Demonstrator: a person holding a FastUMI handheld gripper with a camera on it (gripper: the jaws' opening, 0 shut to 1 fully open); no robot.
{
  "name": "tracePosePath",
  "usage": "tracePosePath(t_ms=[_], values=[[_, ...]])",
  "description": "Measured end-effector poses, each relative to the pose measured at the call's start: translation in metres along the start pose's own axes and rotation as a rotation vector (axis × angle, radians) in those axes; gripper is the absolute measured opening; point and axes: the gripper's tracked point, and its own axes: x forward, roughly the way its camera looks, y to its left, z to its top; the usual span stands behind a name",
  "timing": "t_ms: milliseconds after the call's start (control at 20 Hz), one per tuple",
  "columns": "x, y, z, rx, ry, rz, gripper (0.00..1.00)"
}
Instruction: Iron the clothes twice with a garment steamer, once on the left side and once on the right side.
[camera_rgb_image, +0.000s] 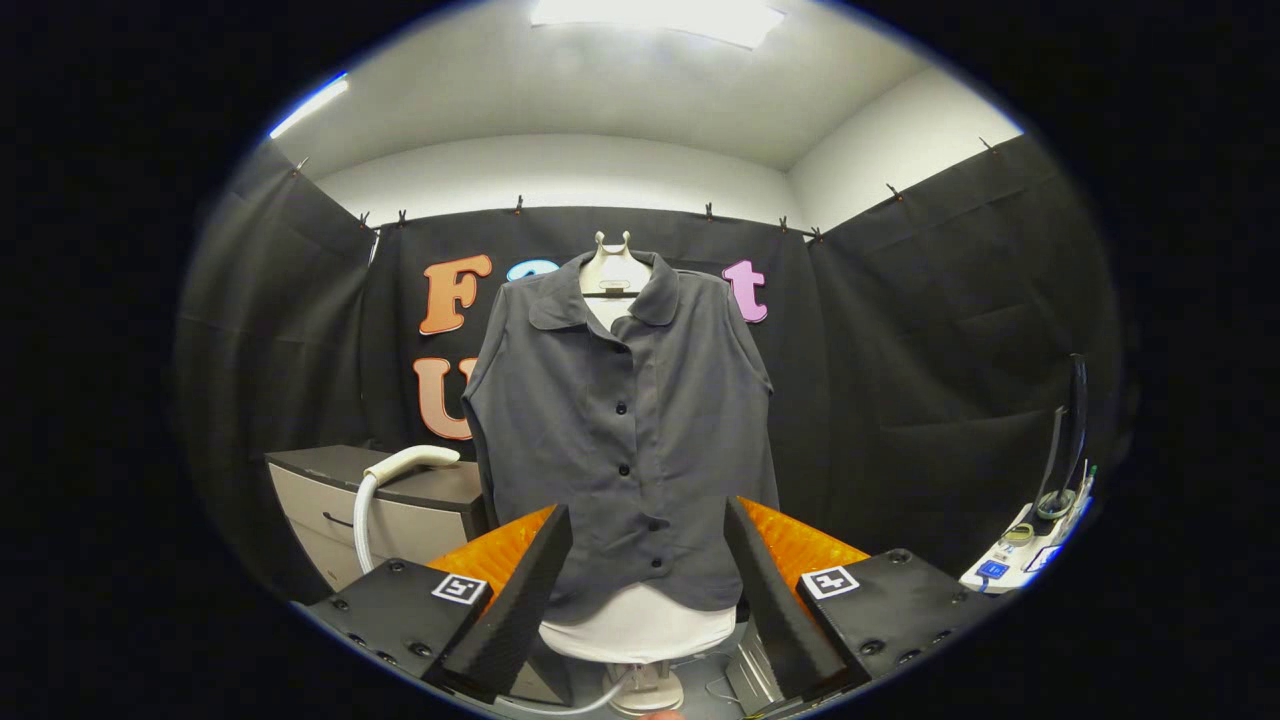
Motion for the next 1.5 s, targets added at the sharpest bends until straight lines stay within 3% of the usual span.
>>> tracePosePath(t_ms=[1200, 1500], values=[[0.0, 0.015, 0.007, -0.002, -0.014, 0.008, 0.98], [0.022, 0.046, 0.026, -0.016, -0.02, 0.084, 0.98]])
